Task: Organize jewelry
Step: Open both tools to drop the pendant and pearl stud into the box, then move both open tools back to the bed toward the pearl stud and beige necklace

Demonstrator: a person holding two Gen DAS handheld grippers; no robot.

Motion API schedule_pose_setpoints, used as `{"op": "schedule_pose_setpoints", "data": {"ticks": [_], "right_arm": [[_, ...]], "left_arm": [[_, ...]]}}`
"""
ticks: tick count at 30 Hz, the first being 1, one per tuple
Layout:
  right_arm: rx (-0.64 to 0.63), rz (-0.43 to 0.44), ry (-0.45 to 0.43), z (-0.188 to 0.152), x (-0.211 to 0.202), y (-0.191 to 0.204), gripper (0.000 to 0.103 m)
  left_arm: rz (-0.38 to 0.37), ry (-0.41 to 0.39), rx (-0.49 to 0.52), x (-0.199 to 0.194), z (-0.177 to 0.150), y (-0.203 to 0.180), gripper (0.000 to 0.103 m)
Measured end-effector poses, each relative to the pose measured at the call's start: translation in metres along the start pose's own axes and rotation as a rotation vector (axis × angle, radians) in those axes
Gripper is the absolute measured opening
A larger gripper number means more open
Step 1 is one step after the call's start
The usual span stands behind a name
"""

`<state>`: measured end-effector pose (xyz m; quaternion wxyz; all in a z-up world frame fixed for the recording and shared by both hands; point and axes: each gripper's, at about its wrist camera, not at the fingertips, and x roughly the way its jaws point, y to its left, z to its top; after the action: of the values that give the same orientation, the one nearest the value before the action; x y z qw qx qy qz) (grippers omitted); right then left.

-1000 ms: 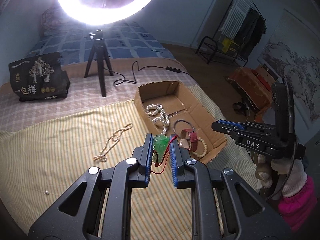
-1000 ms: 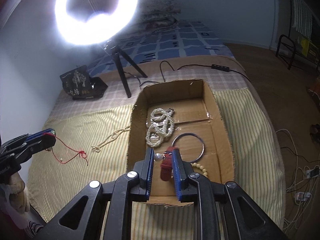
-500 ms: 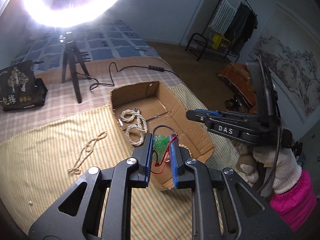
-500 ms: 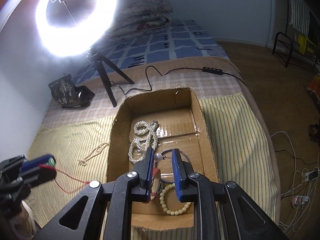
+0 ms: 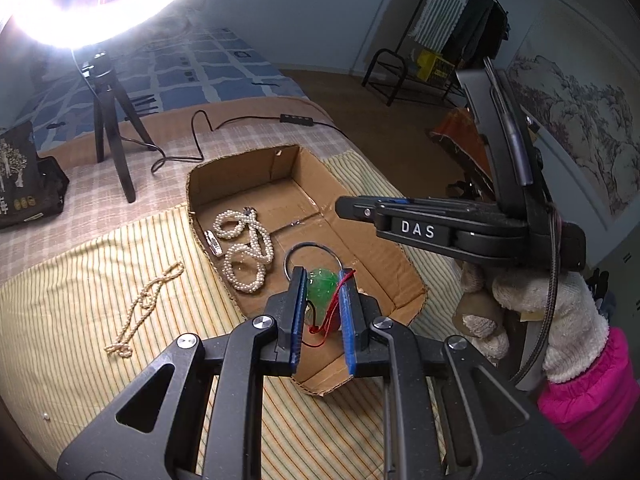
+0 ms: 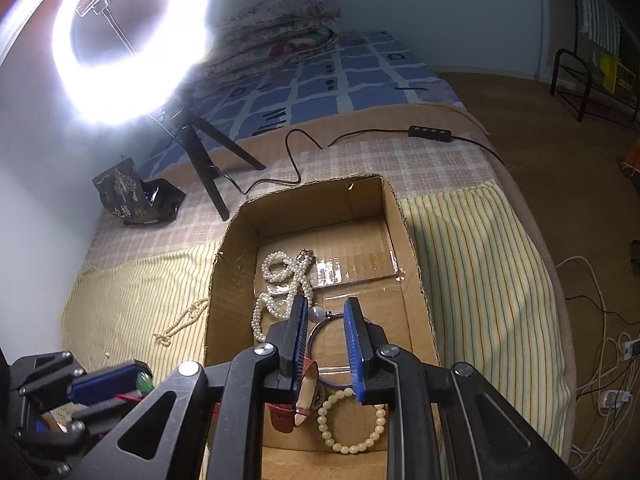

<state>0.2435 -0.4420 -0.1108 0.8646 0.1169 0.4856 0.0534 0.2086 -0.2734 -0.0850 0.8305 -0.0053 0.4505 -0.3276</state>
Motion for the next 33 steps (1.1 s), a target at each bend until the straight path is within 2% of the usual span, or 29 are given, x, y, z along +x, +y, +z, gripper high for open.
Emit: {"op": "schedule_pose_setpoints", "data": {"ticks": [4, 7, 9, 10, 11, 12, 16, 19, 33], "right_arm": [[0.004, -0.001, -0.005, 0.0, 0.0, -0.001, 0.025], [0.004, -0.011, -0.009, 0.0, -0.001, -0.001, 0.038], [-0.002, -0.022, -0.012, 0.0, -0.002, 0.0, 0.061], [-0.003, -0.033, -0.017, 0.0, -0.002, 0.001, 0.068], [-0.005, -0.042, -0.022, 0.0, -0.003, 0.002, 0.079], [-0.01, -0.053, -0.03, 0.0, -0.004, 0.003, 0.084], [-0.015, -0.063, -0.036, 0.002, -0.006, 0.004, 0.088], [-0.017, -0.088, -0.039, 0.003, -0.006, 0.006, 0.096], [-0.01, -0.141, -0.02, 0.001, -0.011, 0.01, 0.101]], "left_arm": [[0.009, 0.008, 0.015, 0.004, -0.001, -0.003, 0.015], [0.028, 0.011, 0.037, 0.004, -0.003, -0.005, 0.015], [0.039, 0.013, 0.045, 0.004, -0.004, -0.005, 0.033], [0.044, 0.009, 0.046, 0.004, -0.005, -0.005, 0.054], [0.048, 0.002, 0.048, 0.003, -0.005, -0.005, 0.062], [0.056, -0.005, 0.049, 0.002, -0.005, -0.005, 0.062], [0.07, 0.004, 0.059, 0.002, -0.005, -0.004, 0.062], [0.081, 0.01, 0.061, 0.003, -0.006, -0.003, 0.062], [0.096, 0.015, 0.065, -0.005, -0.008, -0.001, 0.063]]}}
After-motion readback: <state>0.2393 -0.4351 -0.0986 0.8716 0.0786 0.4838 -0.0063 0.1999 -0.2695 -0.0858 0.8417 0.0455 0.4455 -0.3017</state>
